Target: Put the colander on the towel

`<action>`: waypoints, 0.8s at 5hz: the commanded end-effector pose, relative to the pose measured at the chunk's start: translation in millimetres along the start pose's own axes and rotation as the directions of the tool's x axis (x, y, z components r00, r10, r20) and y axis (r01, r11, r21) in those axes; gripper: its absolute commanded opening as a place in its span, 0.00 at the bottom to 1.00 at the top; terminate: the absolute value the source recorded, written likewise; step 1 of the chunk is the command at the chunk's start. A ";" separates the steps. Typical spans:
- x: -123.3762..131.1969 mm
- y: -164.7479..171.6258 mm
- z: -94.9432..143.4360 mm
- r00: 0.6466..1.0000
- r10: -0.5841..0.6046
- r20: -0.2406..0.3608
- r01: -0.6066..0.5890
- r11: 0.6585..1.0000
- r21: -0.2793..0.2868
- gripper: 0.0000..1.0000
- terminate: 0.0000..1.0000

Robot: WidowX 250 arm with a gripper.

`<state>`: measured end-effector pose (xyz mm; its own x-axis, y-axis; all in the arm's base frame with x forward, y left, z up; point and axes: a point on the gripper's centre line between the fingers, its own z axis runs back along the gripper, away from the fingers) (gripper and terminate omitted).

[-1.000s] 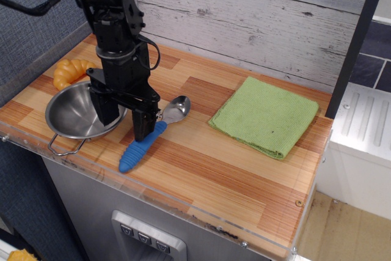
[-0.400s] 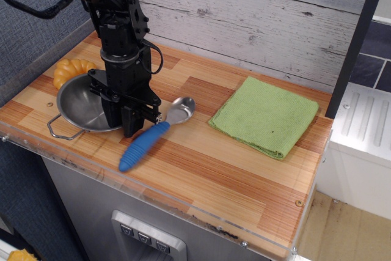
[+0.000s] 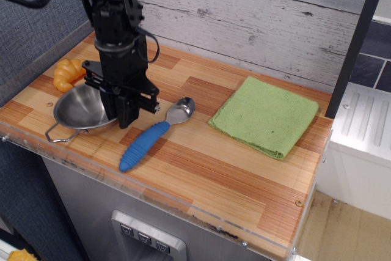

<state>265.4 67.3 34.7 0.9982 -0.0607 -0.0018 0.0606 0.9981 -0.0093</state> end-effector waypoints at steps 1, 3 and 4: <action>41.9 -44.8 84.0 0.982 0.004 0.189 0.017 0.994 -0.109 0.00 0.00; 76.2 -132.4 65.1 0.958 -0.238 0.158 0.263 0.952 -0.157 0.00 0.00; 86.5 -149.5 41.3 0.951 -0.284 0.118 0.300 0.943 -0.143 0.00 0.00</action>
<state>343.4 -92.6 62.0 0.9381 -0.3391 0.0702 0.3461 0.9236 -0.1649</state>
